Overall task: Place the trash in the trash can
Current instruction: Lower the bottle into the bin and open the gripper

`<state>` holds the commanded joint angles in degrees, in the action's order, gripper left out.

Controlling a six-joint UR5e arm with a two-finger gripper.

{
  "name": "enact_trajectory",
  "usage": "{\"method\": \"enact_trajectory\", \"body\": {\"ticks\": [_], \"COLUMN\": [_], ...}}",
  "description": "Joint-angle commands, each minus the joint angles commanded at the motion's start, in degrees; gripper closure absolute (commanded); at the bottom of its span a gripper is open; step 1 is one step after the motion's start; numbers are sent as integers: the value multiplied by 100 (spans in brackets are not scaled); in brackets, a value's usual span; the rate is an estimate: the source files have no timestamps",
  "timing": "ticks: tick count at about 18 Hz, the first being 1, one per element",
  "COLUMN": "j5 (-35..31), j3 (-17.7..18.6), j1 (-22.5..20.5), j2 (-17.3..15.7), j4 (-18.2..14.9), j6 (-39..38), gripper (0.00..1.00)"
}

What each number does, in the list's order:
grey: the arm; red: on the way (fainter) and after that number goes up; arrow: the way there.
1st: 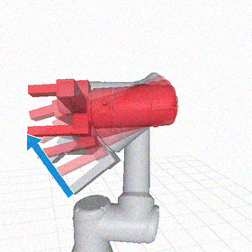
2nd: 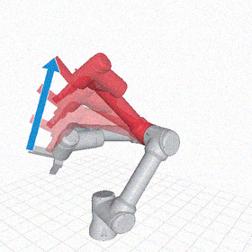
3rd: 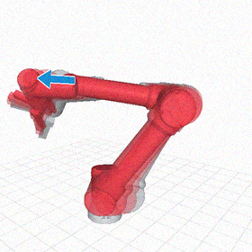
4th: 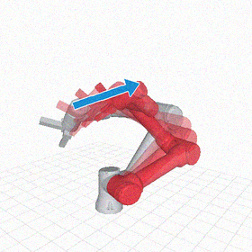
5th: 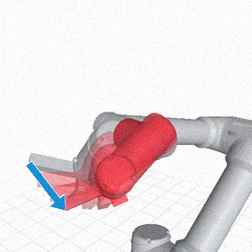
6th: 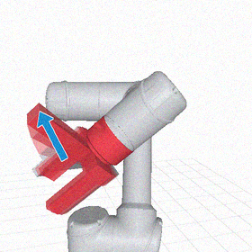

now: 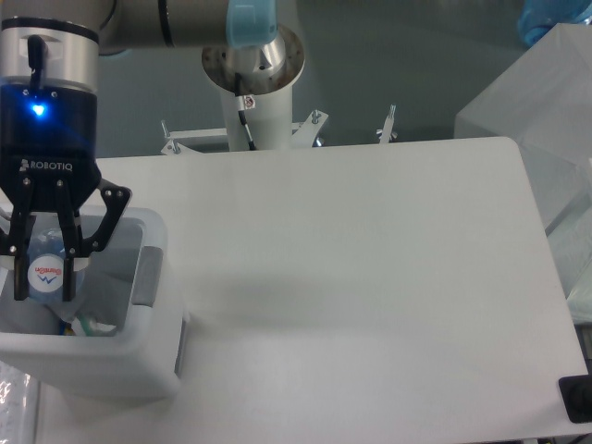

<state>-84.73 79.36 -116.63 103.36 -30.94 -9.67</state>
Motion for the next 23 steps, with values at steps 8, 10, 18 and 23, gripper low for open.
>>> {"method": "enact_trajectory", "body": {"ticks": [8, 10, 18, 23], "j5": [0, 0, -17, -9], "j3": [167, 167, 387, 668], "j1": [9, 18, 18, 18], "j2": [-26, 17, -35, -202], "j4": [0, 0, -9, -9], "j6": [9, 9, 35, 44], "gripper": [58, 57, 56, 57]}}
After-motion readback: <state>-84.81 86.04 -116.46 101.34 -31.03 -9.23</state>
